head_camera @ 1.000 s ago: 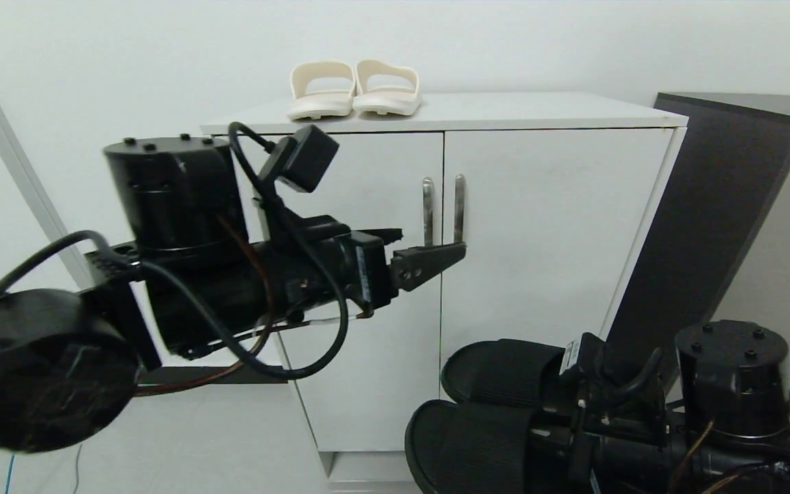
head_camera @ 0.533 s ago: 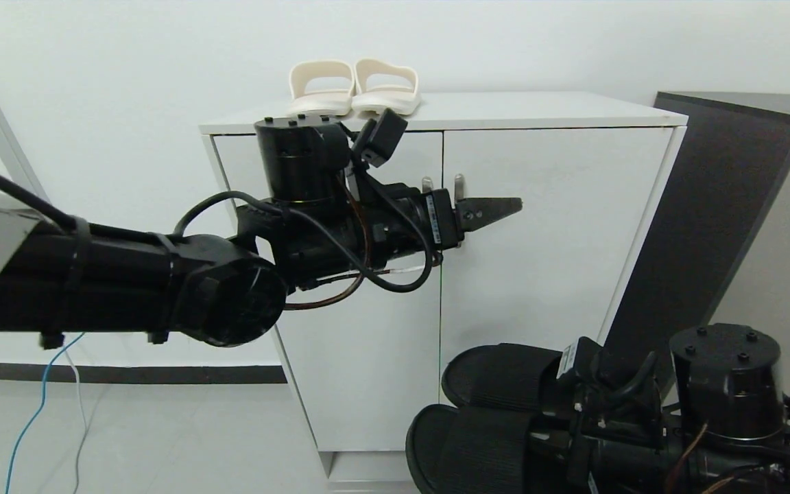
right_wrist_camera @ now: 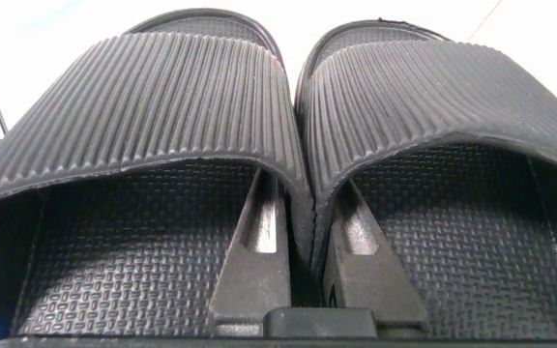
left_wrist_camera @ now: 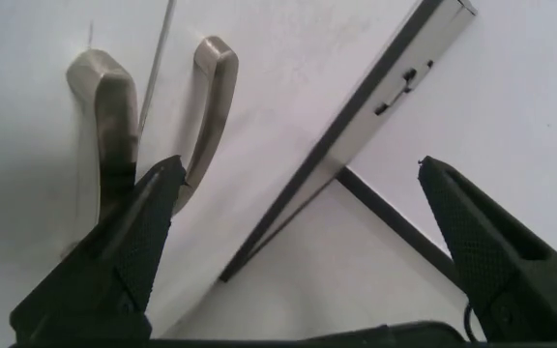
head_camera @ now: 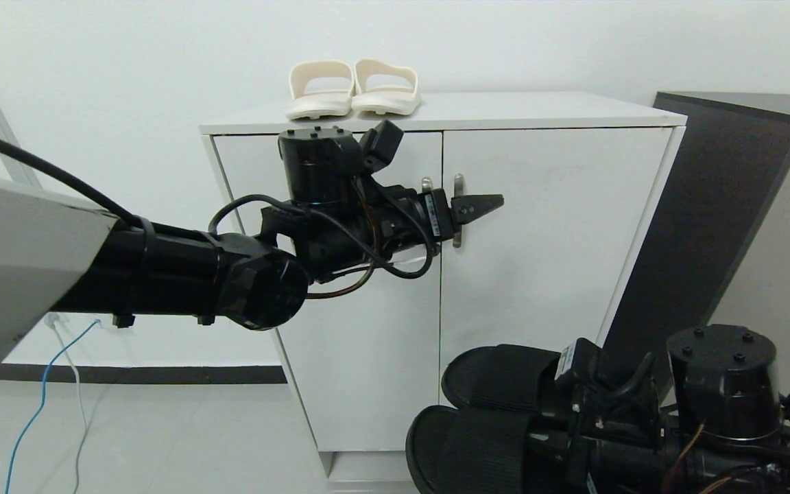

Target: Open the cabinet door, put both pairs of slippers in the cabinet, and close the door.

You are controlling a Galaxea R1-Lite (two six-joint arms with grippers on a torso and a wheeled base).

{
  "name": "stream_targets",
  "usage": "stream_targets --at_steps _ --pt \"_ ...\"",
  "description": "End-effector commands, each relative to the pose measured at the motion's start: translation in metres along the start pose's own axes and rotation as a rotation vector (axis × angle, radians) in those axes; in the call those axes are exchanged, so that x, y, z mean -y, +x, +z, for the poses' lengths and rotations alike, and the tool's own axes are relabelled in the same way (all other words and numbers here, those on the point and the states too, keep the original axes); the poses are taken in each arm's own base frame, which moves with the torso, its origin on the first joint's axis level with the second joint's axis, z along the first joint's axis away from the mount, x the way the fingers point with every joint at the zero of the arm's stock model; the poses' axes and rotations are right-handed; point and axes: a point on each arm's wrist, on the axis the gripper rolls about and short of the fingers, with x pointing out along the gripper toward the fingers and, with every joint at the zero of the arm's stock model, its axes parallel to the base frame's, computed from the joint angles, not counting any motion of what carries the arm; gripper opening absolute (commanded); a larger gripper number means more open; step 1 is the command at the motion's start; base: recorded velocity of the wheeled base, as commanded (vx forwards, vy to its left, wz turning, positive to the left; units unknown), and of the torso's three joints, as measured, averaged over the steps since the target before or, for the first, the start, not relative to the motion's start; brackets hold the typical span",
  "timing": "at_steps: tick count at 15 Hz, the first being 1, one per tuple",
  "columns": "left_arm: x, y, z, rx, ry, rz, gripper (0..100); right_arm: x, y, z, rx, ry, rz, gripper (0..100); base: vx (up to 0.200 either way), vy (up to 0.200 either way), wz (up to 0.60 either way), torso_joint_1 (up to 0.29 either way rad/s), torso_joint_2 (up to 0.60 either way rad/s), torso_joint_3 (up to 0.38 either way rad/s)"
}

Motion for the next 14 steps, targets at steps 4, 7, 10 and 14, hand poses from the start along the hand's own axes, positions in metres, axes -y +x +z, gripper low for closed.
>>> stream_targets --at_steps 4,7,10,14 --pt "0.003 0.019 -0.001 0.029 0.027 0.006 100 -0.001 0.000 -0.001 -0.004 -0.002 0.004 0 0.000 0.000 0.00 0.000 0.00 0.000" --pt "0.010 0.026 -0.009 0.011 0.022 -0.017 100 -0.001 0.000 -0.003 -0.011 0.000 0.006 0 0.000 0.000 0.00 0.000 0.00 0.000" --pt "0.010 0.022 -0.009 0.007 0.020 -0.010 0 -0.004 0.000 -0.004 -0.011 -0.003 0.036 0 0.000 0.000 0.00 0.000 0.00 0.000" --pt "0.019 0.005 -0.007 -0.002 0.017 -0.011 0 -0.010 -0.002 -0.005 -0.007 -0.008 0.083 0 0.000 0.000 0.00 0.000 0.00 0.000"
